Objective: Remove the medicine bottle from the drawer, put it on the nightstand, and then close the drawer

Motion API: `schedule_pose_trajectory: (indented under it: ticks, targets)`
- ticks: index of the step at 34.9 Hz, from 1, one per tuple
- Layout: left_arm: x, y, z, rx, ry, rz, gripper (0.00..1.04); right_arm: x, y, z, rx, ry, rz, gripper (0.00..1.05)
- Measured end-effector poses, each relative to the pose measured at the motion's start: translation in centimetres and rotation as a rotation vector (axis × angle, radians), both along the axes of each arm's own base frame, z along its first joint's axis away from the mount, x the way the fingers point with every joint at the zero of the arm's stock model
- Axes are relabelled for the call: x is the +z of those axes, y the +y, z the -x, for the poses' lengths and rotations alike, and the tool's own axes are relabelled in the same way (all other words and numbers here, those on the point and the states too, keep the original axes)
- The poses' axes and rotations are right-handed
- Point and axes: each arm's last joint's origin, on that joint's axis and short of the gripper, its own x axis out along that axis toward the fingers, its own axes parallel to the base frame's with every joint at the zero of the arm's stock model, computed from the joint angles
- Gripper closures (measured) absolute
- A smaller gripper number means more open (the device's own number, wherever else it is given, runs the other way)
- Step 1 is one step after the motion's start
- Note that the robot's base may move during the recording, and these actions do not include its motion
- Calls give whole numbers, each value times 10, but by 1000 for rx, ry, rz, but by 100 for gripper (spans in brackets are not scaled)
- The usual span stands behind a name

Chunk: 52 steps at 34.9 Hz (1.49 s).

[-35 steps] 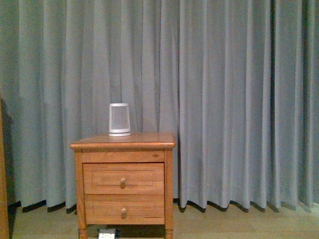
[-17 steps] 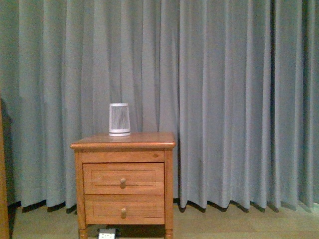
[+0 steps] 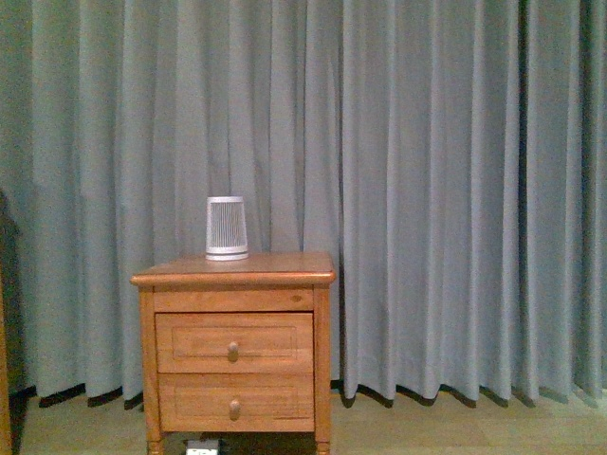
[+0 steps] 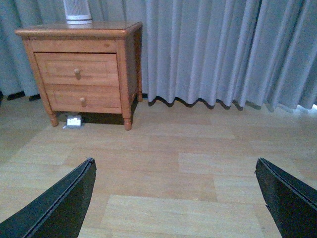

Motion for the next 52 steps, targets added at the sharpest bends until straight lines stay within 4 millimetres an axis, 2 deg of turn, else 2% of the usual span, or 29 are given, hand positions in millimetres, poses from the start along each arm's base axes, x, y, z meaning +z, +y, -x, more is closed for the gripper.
schedule_pose_trajectory:
  ticks: [46,49,52]
  targets:
    - [0,0,0,-3,2,2,7,0,0,0,-1,0,0,7]
    - [-5,0,-4,-116,232,110,7,0,0,0,0,0,0,7]
    - [-7,-1,-13,-128,265,126,7,0,0,0,0,0,0,7]
